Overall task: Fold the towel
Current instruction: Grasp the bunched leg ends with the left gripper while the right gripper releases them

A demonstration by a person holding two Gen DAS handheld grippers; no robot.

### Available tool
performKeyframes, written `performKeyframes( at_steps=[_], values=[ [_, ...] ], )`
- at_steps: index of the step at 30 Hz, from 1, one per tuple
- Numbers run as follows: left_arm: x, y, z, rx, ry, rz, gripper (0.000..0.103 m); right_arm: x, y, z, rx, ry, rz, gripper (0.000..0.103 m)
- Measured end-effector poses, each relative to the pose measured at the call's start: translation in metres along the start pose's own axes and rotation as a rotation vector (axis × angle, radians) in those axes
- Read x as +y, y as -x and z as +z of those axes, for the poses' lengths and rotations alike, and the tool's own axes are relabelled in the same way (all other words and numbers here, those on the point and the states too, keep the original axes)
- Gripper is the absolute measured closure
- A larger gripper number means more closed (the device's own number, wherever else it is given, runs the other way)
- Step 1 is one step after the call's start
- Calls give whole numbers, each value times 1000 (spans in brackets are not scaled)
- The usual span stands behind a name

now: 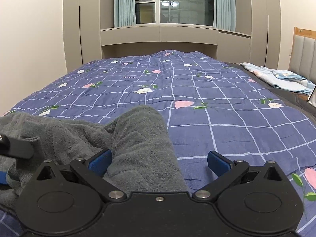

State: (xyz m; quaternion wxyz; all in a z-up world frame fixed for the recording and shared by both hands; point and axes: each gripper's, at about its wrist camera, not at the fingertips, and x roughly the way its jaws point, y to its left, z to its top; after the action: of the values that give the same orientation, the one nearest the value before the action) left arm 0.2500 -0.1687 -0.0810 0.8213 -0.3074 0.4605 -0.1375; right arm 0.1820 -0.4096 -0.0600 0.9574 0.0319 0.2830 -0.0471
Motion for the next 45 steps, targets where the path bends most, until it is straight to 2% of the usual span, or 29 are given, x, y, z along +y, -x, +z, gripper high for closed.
performKeyframes(
  at_steps=[4, 13, 14, 15, 17, 18, 22, 25, 29, 33, 36, 37, 43, 45],
  values=[
    [10, 5, -3, -5, 8, 15, 57, -2, 1, 0, -2, -11, 11, 0],
    [7, 15, -22, -46, -69, 20, 58, -2, 2, 0, -8, -14, 14, 0],
    [8, 17, -21, -43, -55, 4, 48, -2, 2, -1, -9, -16, 15, 0],
    [10, 17, -19, -39, -34, -21, 28, -2, 2, -1, -10, -17, 15, 0],
    [12, 16, -13, -25, 22, -107, 5, -3, 2, -1, -11, -20, 16, 0],
    [10, 15, -11, -22, 43, -120, 2, -3, 2, -1, -10, -20, 16, 0],
    [5, 3, -4, -7, 85, -62, 2, -3, 2, -1, -10, -20, 15, 0],
    [4, -2, -2, -14, 109, -33, 9, -2, 2, -1, -11, -18, 14, 0],
    [0, -4, -5, -28, 53, 42, 34, -2, 2, -1, -11, -19, 15, 0],
    [4, 0, -6, -41, 51, 57, 56, -2, 2, -1, -12, -19, 14, 0],
    [5, 1, -8, -29, 46, 27, 72, -3, 2, -1, -11, -18, 14, 0],
    [4, 2, -9, -21, 44, 17, 75, -2, 2, -1, -11, -19, 14, 0],
    [1, -4, -10, -19, 32, 28, 75, -2, 2, -1, -11, -17, 13, 0],
    [0, -4, -11, -20, 22, 32, 80, -2, 2, -1, -11, -18, 14, 0]
  ],
)
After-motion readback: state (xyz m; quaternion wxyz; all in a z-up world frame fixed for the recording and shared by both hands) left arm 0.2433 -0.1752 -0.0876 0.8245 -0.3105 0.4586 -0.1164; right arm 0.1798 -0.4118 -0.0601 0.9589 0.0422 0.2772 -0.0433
